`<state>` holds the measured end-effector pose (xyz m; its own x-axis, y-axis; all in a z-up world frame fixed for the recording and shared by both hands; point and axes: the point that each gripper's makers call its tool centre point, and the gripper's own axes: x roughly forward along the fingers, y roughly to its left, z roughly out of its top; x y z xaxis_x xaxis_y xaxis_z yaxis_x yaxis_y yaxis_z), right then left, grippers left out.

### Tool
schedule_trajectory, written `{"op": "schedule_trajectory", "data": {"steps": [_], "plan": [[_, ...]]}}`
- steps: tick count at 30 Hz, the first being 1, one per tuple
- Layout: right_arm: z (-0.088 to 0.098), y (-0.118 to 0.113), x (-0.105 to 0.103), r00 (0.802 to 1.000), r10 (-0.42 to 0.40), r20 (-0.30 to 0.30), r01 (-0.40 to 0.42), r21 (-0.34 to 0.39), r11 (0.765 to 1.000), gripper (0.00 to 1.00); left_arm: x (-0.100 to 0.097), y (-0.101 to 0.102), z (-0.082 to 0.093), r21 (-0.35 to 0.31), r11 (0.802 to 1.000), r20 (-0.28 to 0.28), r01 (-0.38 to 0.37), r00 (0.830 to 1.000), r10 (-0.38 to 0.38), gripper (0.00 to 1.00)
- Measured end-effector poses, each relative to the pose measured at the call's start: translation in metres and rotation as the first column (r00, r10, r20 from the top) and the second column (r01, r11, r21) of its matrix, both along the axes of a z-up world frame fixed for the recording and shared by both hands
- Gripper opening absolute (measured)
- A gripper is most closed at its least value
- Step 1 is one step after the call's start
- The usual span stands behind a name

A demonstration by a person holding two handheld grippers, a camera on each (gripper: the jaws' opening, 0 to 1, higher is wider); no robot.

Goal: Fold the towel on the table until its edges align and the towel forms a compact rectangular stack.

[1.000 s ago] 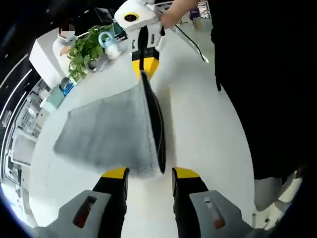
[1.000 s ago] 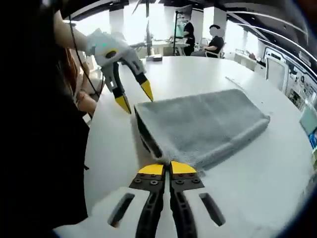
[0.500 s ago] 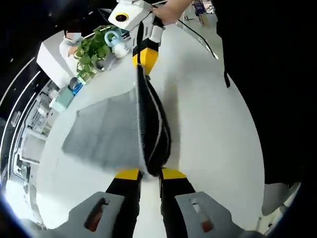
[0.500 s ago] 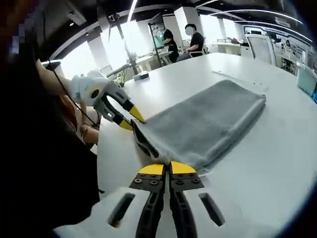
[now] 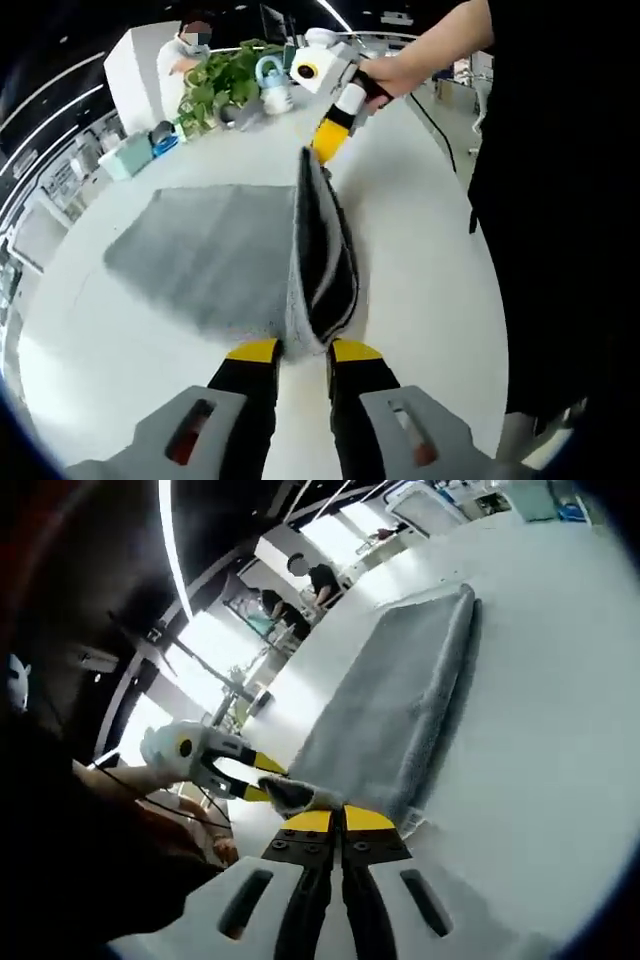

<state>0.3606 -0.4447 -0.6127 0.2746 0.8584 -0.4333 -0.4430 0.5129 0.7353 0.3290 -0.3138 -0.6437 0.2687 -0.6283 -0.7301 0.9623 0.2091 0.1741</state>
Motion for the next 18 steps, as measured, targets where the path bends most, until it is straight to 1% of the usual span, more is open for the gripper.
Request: {"op": "schedule_trajectory", "data": {"steps": [1, 2, 3, 4, 5, 6, 7, 8, 9, 10, 11, 13, 14, 15, 16, 17, 18], "plan": [[-0.001, 0.000, 0.002, 1.000, -0.023, -0.019, 0.023, 0.010, 1.000, 0.00, -0.002, -0.002, 0.000, -0.007, 1.000, 0.006, 0.012, 1.000, -0.012, 0.24], [-0.001, 0.000, 0.003, 0.999, -0.029, -0.028, 0.029, 0.016, 0.999, 0.00, -0.003, -0.004, 0.000, -0.013, 1.000, 0.010, 0.018, 1.000, -0.018, 0.27], [-0.005, 0.001, 0.004, 0.999, -0.020, -0.026, 0.020, 0.005, 1.000, 0.00, -0.005, -0.007, 0.000, -0.015, 1.000, 0.015, 0.026, 1.000, -0.026, 0.28], [-0.006, 0.002, 0.003, 1.000, -0.012, -0.022, 0.012, -0.004, 1.000, 0.00, -0.005, -0.007, -0.002, -0.003, 0.999, 0.025, 0.032, 0.999, -0.032, 0.27], [-0.007, 0.002, 0.001, 1.000, 0.015, -0.004, -0.015, -0.024, 1.000, 0.00, -0.003, -0.005, -0.003, 0.033, 0.998, 0.069, 0.048, 0.996, -0.050, 0.24], [-0.007, 0.003, 0.000, 1.000, 0.024, 0.010, -0.024, -0.027, 0.999, 0.00, -0.001, -0.006, -0.003, 0.040, 0.998, 0.097, 0.055, 0.994, -0.059, 0.24], [-0.006, 0.003, 0.000, 1.000, 0.018, 0.004, -0.018, -0.024, 1.000, 0.00, -0.003, -0.007, -0.004, 0.039, 0.997, 0.093, 0.061, 0.994, -0.064, 0.23], [-0.007, 0.002, -0.001, 1.000, 0.020, 0.000, -0.020, -0.023, 1.000, 0.00, -0.004, -0.007, -0.006, 0.051, 0.996, 0.100, 0.071, 0.992, -0.076, 0.23], [-0.007, 0.000, -0.002, 1.000, 0.019, 0.001, -0.019, -0.024, 1.000, 0.00, -0.002, -0.007, -0.005, 0.061, 0.995, 0.121, 0.081, 0.989, -0.087, 0.21], [-0.007, -0.001, -0.003, 1.000, 0.019, 0.006, -0.019, -0.026, 0.999, 0.00, 0.001, -0.007, -0.003, 0.066, 0.994, 0.142, 0.088, 0.985, -0.097, 0.17], [-0.007, -0.002, -0.004, 0.999, 0.028, 0.017, -0.028, -0.027, 0.999, 0.00, 0.001, -0.007, -0.003, 0.065, 0.994, 0.139, 0.087, 0.986, -0.096, 0.11], [-0.005, -0.003, -0.006, 0.998, 0.047, 0.051, -0.046, -0.025, 0.999, 0.00, 0.003, -0.011, 0.005, 0.018, 0.998, 0.099, 0.067, 0.993, -0.069, 0.08], [-0.005, -0.004, -0.006, 0.994, 0.062, 0.091, -0.059, -0.038, 0.998, 0.00, 0.003, -0.013, 0.008, -0.011, 0.999, 0.064, 0.053, 0.997, -0.053, 0.08], [-0.006, -0.005, -0.007, 0.992, 0.076, 0.104, -0.071, -0.050, 0.996, 0.00, 0.003, -0.013, 0.010, -0.025, 0.999, 0.023, 0.035, 0.999, -0.034, 0.07], [-0.006, -0.007, -0.009, 0.984, 0.101, 0.147, -0.092, -0.071, 0.993, 0.00, 0.005, -0.013, 0.011, -0.034, 0.999, -0.001, 0.015, 1.000, -0.015, 0.07], [-0.006, -0.008, -0.010, 0.979, 0.115, 0.169, -0.101, -0.090, 0.991, 0.00, 0.007, -0.013, 0.013, -0.053, 0.999, -0.035, -0.009, 0.999, 0.007, 0.07], [-0.007, -0.010, -0.011, 0.966, 0.139, 0.217, -0.113, -0.129, 0.985, 0.00, 0.008, -0.014, 0.014, -0.066, 0.997, -0.062, -0.025, 0.998, 0.021, 0.06]]}}
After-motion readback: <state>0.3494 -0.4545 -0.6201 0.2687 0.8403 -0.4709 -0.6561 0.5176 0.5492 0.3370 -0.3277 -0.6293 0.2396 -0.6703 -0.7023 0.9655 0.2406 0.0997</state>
